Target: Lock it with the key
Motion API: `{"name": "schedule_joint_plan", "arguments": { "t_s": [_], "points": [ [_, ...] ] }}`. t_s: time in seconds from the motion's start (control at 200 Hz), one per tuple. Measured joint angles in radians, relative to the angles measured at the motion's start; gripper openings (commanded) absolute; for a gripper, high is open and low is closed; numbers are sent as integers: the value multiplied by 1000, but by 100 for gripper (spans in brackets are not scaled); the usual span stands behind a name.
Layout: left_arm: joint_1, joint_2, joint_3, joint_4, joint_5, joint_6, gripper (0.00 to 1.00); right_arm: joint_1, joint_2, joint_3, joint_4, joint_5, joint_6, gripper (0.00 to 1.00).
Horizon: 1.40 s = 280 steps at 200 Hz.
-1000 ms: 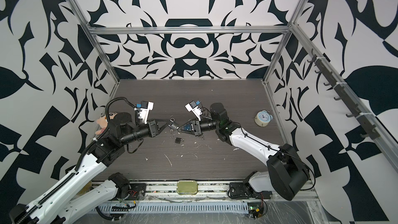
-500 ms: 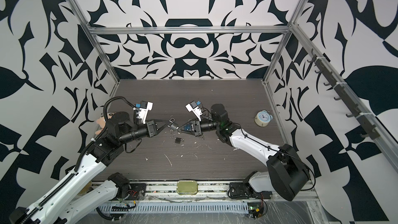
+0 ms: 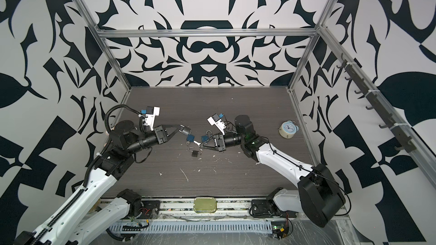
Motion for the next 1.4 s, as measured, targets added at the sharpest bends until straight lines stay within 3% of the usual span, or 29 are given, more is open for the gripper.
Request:
{"name": "schedule_joint_plan", "arguments": {
  "t_s": [0.27,0.435,0.59,0.825,0.935,1.145,1.4],
  "points": [
    [0,68,26,-19,38,23,0,-97,-95,1,-216,112,-99,0],
    [-16,214,76,-55,62,59,0,-230,-141,1,-304,210,-113,0],
    [-87,404,186,-93,61,113,0,-380,-170,1,-360,264,-108,0],
    [-204,761,467,-161,63,202,0,-646,-196,0,-432,284,-91,0],
    [-244,941,628,-206,71,235,0,-721,-214,-1,-446,293,-81,0],
    [-297,1268,954,-314,100,279,0,-759,-218,-2,-468,315,-79,0],
    [-328,1569,1333,-460,153,306,0,-760,-193,-2,-475,338,-82,0]
  ]
}}
